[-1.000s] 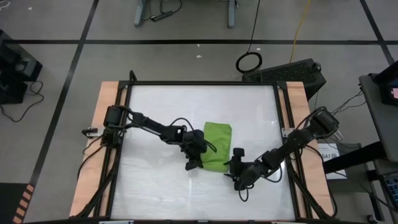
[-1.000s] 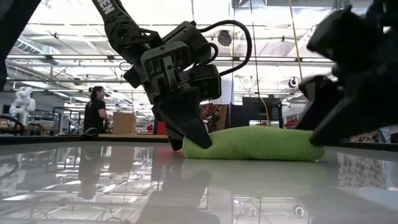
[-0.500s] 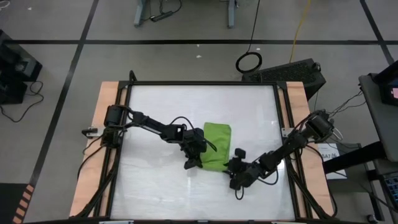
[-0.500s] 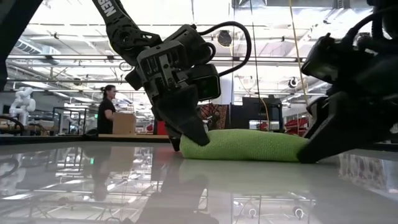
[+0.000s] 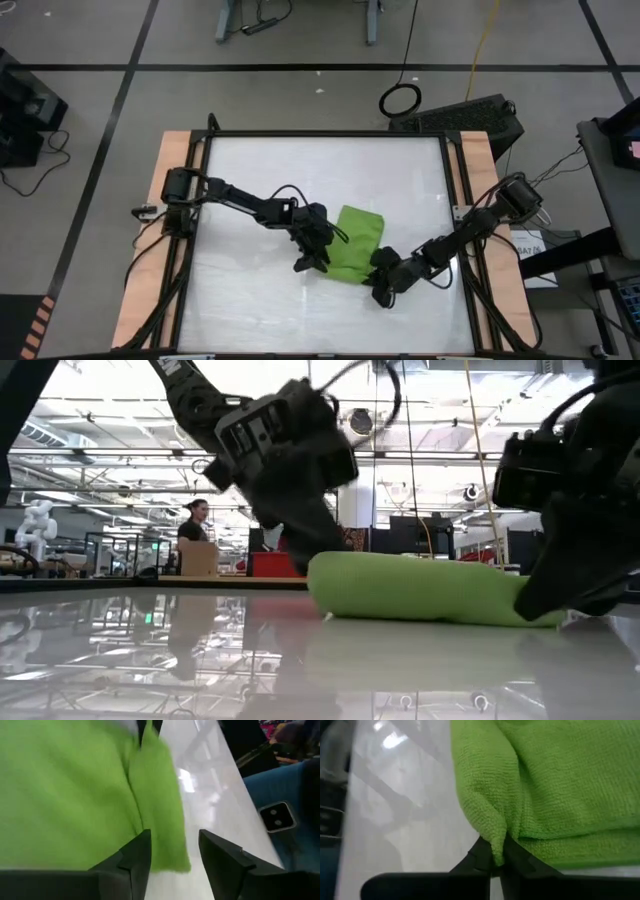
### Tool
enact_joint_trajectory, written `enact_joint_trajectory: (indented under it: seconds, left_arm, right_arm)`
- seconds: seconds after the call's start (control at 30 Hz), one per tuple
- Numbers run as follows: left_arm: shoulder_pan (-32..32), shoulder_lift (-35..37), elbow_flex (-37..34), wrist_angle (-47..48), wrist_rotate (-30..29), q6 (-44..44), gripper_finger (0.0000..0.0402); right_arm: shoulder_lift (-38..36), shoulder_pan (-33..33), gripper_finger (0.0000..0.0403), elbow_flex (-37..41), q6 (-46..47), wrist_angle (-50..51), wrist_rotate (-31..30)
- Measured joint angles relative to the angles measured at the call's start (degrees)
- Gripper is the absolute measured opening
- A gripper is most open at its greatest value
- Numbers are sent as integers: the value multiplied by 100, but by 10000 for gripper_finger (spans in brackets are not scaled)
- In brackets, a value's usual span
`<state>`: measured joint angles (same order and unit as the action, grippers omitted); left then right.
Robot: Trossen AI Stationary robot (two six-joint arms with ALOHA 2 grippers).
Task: Roll towel
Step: Roll the green microfiber cloth
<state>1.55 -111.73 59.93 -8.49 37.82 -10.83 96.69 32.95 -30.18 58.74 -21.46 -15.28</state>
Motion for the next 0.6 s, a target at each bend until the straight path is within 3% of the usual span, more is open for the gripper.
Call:
enact_joint_trajectory:
  seconds: [0.13,0.37,0.5,0.6]
  left_arm:
    - [162,391,3,87,-649,841,172]
    - [805,685,12,577,-2316,2534,172]
    - [1065,659,-32,730,-3439,2974,173]
    - [1088,635,-108,586,-3804,3080,173]
  right_arm:
    - [-96,0,4,481,458,-917,-204]
    - [-104,-64,5,1040,1139,-2225,-600]
    - [-108,-111,5,1222,1433,-2601,-600]
    - [-108,-111,5,1304,1505,-2802,-567]
